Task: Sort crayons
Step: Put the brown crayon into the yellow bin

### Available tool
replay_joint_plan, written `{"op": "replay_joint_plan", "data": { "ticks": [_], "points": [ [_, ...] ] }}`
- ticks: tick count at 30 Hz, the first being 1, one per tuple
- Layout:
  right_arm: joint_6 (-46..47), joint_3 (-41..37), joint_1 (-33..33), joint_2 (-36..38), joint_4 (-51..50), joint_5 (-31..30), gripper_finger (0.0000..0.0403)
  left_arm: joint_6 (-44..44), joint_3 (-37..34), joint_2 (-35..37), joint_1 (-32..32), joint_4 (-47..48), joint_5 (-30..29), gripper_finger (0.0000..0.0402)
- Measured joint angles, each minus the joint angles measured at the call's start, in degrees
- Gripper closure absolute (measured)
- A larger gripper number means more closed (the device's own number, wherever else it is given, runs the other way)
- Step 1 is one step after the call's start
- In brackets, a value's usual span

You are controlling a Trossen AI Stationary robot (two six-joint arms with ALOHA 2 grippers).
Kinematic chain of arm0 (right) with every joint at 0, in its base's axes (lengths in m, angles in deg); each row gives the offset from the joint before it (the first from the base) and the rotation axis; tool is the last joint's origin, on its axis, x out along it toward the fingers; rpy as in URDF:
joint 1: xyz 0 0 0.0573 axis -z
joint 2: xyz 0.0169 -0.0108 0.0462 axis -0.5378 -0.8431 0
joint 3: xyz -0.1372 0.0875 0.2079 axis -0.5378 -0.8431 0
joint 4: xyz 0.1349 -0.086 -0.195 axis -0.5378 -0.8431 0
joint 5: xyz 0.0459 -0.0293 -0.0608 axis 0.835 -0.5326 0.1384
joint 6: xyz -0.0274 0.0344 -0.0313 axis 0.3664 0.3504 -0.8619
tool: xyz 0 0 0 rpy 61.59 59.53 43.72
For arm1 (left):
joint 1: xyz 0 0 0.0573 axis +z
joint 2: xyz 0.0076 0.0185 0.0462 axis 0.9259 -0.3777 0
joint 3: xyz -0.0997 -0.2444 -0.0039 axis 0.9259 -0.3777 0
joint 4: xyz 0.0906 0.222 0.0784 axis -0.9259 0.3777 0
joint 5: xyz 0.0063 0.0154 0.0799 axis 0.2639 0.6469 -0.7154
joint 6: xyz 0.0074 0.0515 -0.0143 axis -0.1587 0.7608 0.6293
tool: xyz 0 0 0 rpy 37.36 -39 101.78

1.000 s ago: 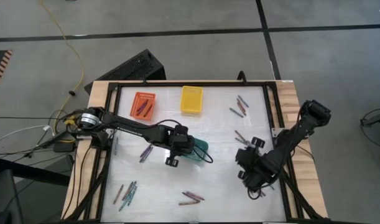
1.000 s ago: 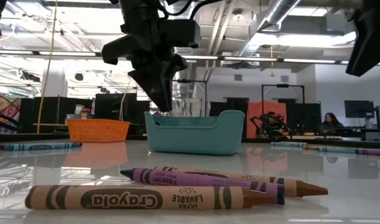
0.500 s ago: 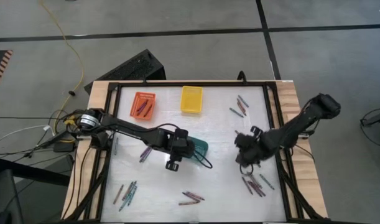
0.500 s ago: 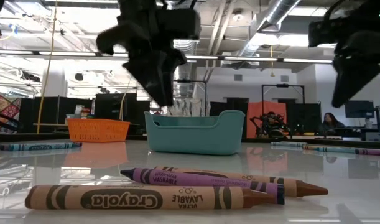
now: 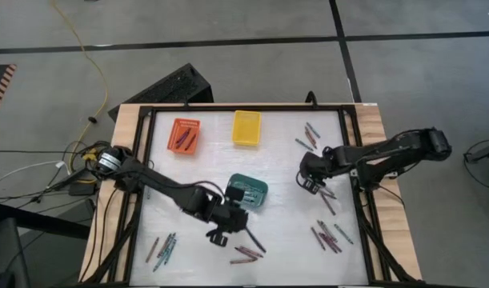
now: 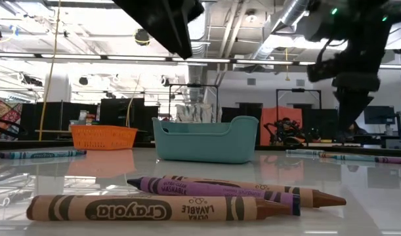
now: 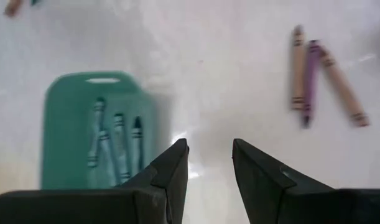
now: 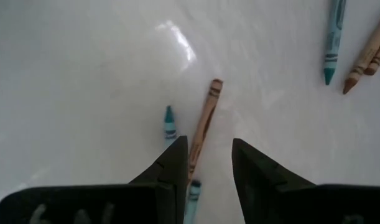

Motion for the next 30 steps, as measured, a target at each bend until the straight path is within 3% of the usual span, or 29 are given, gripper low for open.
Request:
{"op": "replay_joint_plan", "data": {
  "ticks": [11, 19, 30],
  "points": [
    [-6.50, -4.96, 9.97, -0.36, 7.80, 7.71, 0.0285, -6.79, 0.20, 0.00, -7.60, -0.22, -2.91, 0.0285],
    [-6.88, -7.75, 10.56, -2.46, 12.58, 9.15, 0.0285, -9.40, 0.20, 0.00, -10.75, -0.27, -4.96, 0.0285],
    [-7.47, -7.43, 9.71, -13.41, 16.26, 7.56, 0.0302, -11.06, 0.20, 0.00, -12.19, 0.20, -6.20, 0.0285]
  ]
}}
